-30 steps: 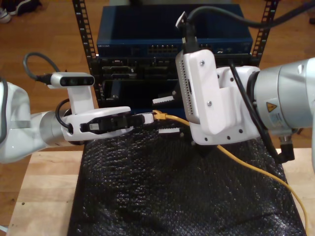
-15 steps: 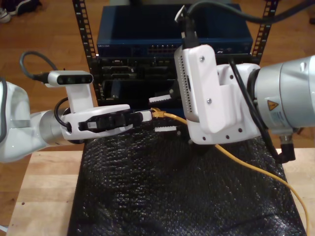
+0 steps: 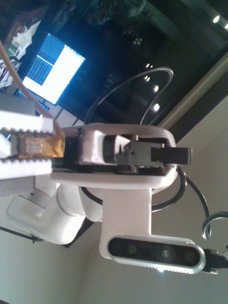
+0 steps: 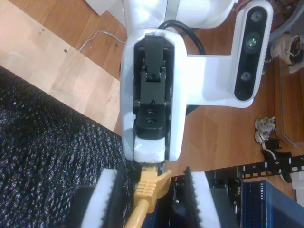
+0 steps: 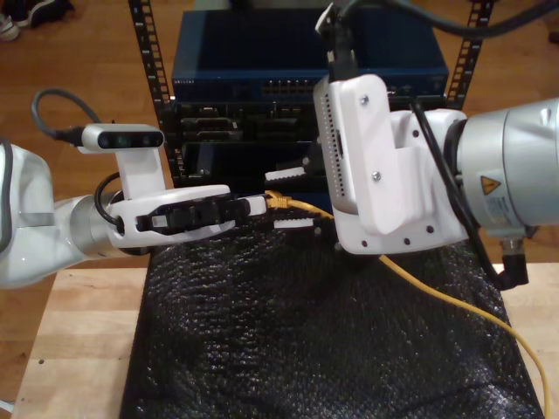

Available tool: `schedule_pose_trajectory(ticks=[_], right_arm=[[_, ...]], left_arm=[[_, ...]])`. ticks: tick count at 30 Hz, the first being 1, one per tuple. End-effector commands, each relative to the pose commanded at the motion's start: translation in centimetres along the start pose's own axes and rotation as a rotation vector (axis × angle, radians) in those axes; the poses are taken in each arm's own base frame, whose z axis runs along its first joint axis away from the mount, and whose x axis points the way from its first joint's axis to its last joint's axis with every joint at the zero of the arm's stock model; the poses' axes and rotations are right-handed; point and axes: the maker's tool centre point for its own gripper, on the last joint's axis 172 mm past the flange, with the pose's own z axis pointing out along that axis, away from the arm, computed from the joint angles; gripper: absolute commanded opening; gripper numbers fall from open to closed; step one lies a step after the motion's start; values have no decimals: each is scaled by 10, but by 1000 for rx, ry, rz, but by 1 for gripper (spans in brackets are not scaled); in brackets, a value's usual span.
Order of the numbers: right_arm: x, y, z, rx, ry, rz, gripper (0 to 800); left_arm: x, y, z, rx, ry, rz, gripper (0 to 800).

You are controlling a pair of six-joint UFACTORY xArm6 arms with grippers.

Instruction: Grab the cable and plug it in

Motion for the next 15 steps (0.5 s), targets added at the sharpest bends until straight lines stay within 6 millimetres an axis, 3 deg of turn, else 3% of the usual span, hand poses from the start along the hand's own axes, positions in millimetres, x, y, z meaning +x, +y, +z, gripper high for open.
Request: schedule_pose_trajectory(ticks=[15], right_arm=[[2,0,-2,-3,2,-3,266]], left_arm=[[0,0,0,0,-1,1,20]])
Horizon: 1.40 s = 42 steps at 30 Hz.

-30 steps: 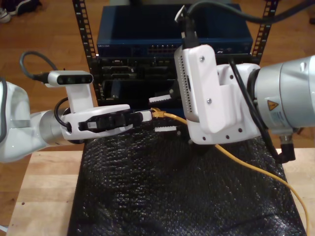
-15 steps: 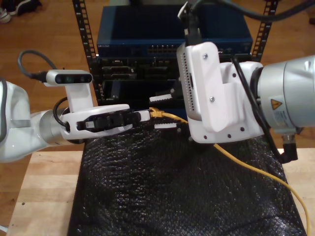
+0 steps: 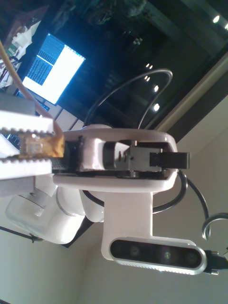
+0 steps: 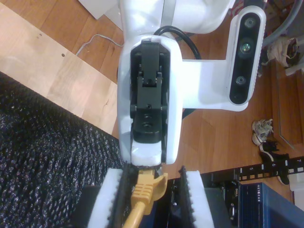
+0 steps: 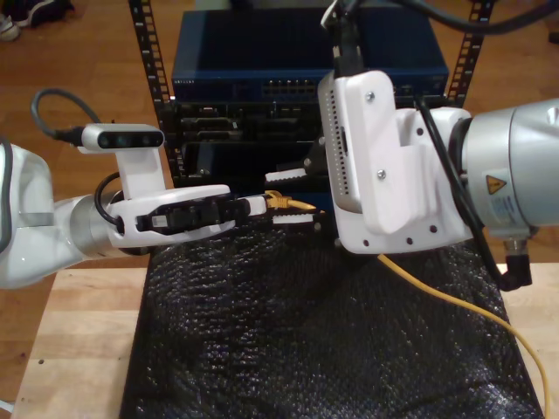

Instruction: Grab the cable and plug it in

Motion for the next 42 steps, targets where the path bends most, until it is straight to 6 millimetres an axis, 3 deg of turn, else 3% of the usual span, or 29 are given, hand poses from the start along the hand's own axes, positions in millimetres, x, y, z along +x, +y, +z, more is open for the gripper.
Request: schedule_pose_trajectory(ticks=[26,42], right_arm=[[0,0,-1,-2,-1,0,183],[-1,-2,0,0,4,12,22]], left_arm=[[1,3,1,-12,0,1,23],[1,3,1,-13,-2,2,23]])
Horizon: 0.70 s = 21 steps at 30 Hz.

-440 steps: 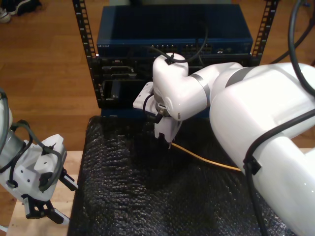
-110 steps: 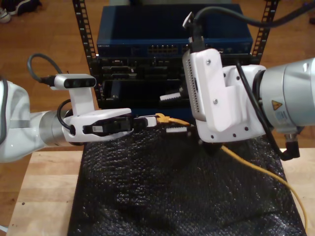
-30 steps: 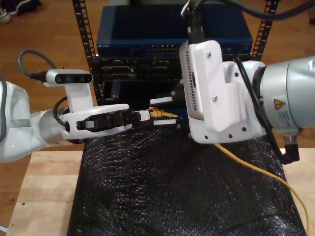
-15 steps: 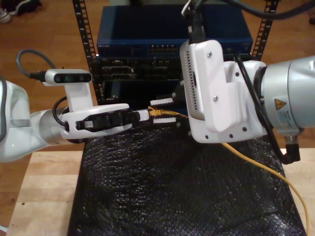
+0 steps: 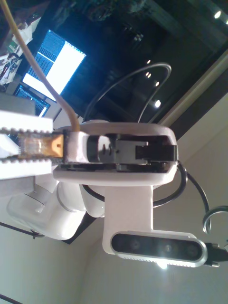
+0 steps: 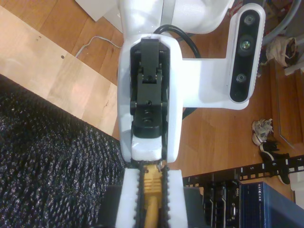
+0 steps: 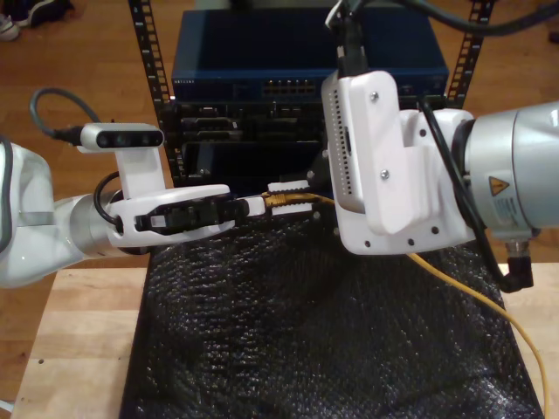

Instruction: Grab the cable and plug it in

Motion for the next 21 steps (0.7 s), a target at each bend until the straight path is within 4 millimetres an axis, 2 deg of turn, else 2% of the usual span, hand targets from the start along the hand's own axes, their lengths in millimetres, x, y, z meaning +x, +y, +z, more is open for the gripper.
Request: schedule_pose_trajectory(ticks=[2,5,7,12,17,21], right_arm=[[0,0,0,0,0,0,14],[0,0,0,0,0,0,10],[0,0,0,0,0,0,8],[0,-1,0,1,0,2,2],[0,0,0,0,1,1,2],[0,1,0,0,1,17,2]], left_arm=[[0,0,0,-2,0,0,45],[0,0,0,0,1,-1,203],[0,0,-1,3,2,0,228],[0,-1,-1,4,2,0,346],[1,-1,-1,6,2,5,570],[0,-2,-1,7,1,5,655]])
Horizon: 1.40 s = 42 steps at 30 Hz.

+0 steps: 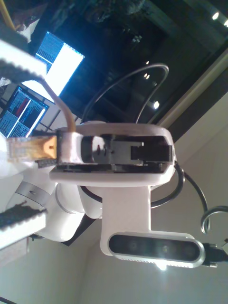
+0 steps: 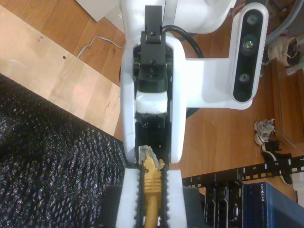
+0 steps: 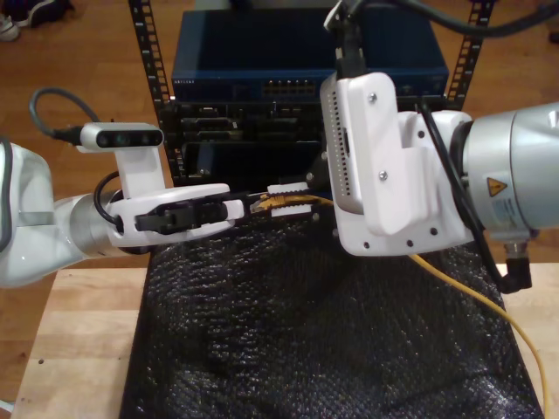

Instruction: Grab the cable and plug it in

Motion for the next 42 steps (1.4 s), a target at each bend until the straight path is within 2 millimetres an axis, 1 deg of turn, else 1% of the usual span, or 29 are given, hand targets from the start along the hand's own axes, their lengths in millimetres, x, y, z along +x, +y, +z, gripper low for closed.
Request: schedule_pose_trajectory(ticks=[1,4,6,9,12,15,19,21,25,28,33,35,37,40,42], right_arm=[[0,0,1,1,0,14,2],[1,0,1,7,2,49,2],[3,4,-1,2,3,54,2],[-1,6,4,12,-3,70,2],[-4,11,6,12,-11,114,2],[-25,19,6,-2,-46,162,2],[-64,33,-6,-46,-108,238,1],[-80,40,-10,-60,-134,291,1],[-96,40,-4,-24,-152,364,1],[-115,42,-6,-19,-176,437,0],[-157,32,-24,-6,-226,555,0],[-179,28,-32,-2,-252,602,0],[-197,20,-37,15,-269,650,0],[-212,8,-40,60,-275,703,0],[-228,-1,-47,73,-297,738,0]], left_arm=[[0,0,0,2,-2,1,684],[2,0,0,5,-10,8,728],[3,-1,0,7,-12,12,787],[4,-6,-2,32,-21,21,792],[9,-17,-8,88,-36,44,793],[13,-27,-17,148,-35,61,793],[15,-34,-21,198,-50,82,793],[15,-38,-23,216,-55,86,793],[20,-42,-30,264,-93,117,794],[13,-43,-31,300,-166,140,794],[14,-50,-37,385,-255,245,795],[12,-53,-40,422,-292,257,795],[3,-59,-48,461,-335,245,795],[-9,-66,-65,520,-429,230,797],[-17,-71,-78,559,-489,217,797]])
